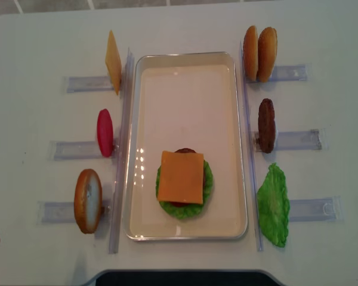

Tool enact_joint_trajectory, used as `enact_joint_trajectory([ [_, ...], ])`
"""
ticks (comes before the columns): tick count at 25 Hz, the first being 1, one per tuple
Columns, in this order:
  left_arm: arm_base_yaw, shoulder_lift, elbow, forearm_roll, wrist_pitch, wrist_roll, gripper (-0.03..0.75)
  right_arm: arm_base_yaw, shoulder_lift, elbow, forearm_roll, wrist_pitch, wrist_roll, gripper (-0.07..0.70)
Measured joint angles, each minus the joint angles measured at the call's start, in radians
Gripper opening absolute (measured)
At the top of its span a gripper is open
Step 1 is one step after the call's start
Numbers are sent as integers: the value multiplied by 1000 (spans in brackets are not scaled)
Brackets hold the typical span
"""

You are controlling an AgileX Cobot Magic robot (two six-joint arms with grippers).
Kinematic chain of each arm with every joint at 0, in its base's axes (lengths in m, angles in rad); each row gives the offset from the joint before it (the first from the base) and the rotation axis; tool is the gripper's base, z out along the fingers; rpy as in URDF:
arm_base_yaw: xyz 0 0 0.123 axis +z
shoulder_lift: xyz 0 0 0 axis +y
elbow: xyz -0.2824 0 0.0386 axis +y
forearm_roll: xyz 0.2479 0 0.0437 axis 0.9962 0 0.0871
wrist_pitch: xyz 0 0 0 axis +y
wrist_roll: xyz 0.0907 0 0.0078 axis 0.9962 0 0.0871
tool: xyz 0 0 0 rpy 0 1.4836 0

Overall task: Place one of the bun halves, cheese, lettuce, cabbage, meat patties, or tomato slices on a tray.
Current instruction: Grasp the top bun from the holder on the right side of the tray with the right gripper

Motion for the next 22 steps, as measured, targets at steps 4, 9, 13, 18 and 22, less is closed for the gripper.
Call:
enact_joint_trajectory([
  [4,0,0,0,0,0,0,14,0,0,0,-2,0,-1,556],
  [9,0,0,0,0,0,0,-7,0,0,0,-3,0,-4,556],
  [13,0,0,0,0,0,0,-7,0,0,0,-3,0,-5,556],
  [18,0,0,0,-2,0,0,-7,0,0,0,-3,0,-6,556],
  [22,0,0,0,-2,0,0,-7,0,0,-3,-2,-4,-34,556],
])
